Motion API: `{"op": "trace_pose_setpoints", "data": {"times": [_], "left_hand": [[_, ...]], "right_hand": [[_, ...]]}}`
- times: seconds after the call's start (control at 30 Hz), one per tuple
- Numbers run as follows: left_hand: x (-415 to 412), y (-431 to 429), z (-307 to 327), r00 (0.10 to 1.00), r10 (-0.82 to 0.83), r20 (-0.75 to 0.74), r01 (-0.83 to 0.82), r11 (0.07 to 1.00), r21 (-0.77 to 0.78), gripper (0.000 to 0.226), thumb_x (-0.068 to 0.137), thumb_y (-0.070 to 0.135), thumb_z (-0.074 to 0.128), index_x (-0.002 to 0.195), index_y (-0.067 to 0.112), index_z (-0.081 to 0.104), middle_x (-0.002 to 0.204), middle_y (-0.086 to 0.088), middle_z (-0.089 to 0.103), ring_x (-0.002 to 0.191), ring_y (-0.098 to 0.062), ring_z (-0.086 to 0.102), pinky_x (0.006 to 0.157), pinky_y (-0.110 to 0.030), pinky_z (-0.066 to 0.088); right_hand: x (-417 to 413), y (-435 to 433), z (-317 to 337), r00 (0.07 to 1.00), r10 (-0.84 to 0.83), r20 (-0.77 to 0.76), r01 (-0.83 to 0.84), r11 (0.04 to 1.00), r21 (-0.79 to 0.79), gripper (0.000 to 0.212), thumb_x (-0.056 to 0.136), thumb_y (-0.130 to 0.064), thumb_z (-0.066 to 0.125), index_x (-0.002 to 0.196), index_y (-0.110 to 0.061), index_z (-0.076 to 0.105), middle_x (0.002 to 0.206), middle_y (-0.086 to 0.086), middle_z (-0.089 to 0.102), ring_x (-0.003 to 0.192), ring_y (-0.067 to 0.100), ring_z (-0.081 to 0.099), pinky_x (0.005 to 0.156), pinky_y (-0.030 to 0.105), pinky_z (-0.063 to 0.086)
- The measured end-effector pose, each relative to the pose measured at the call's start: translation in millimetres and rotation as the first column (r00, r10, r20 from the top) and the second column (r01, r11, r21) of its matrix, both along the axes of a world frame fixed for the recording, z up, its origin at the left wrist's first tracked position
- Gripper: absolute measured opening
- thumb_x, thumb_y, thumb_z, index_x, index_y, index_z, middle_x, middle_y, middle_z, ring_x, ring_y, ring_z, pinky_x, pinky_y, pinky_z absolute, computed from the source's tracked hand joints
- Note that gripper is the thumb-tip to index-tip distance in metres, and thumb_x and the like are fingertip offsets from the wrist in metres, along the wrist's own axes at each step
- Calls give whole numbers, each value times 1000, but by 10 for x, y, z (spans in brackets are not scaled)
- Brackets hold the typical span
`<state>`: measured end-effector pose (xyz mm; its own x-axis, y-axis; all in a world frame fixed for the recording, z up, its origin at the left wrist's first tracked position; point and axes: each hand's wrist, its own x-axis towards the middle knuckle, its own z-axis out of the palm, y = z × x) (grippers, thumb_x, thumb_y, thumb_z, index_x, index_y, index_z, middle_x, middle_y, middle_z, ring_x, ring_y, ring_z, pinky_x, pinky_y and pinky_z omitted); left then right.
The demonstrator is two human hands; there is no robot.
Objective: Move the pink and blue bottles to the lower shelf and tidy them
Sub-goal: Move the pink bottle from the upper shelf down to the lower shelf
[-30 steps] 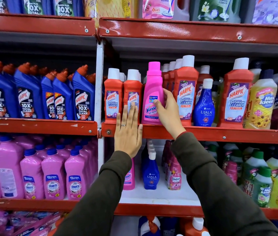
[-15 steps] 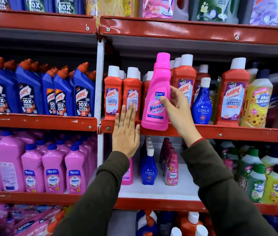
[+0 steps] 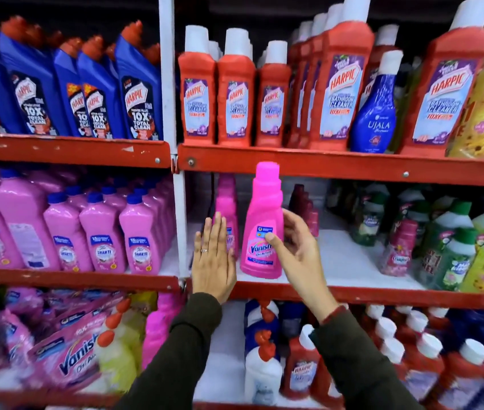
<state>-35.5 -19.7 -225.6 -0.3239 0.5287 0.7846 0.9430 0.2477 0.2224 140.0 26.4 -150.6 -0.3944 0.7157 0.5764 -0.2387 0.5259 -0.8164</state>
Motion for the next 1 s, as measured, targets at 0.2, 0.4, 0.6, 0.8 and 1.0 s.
{"op": "trace_pose_setpoints", "data": {"times": [0.2,0.4,0.6,0.8,1.0], "left_hand": [[-36,-16,-417,997,58,47,-49,983,-178,66,97,23,28,157,0,20,167,-16,18,155,-34,20,126,-45,10],[-66,62,-552,997,50,54,-39,981,-188,65,100,28,30,155,-4,20,165,-21,17,153,-36,22,126,-39,1],[-100,98,-602,996,84,-21,-87,978,-191,67,97,28,33,154,-5,16,161,-27,28,149,-38,28,123,-44,12],[-117,109,-613,991,107,-78,-119,977,-175,68,98,28,31,155,-2,12,161,-26,31,150,-35,23,124,-42,1],[-125,107,-633,994,102,-50,-111,968,-227,65,100,28,26,155,-3,15,163,-25,25,152,-37,25,126,-48,21]], "right_hand": [[-271,197,-429,995,19,97,-13,998,-68,44,93,-9,69,133,-22,56,124,-11,67,109,-5,67,84,12,55],[-711,426,-494,990,97,101,-81,986,-147,47,93,-1,67,136,-9,52,132,5,63,118,13,67,92,19,57],[-996,539,-638,974,136,180,-115,986,-123,49,92,-3,68,137,-10,51,134,5,62,127,20,62,98,15,53],[-1022,585,-683,964,141,223,-118,987,-113,49,93,-7,68,137,-15,49,127,-8,61,121,8,62,93,5,50],[-994,558,-687,956,130,263,-108,989,-96,50,94,-9,67,139,-17,48,121,-22,59,113,-9,60,92,4,49]]}}
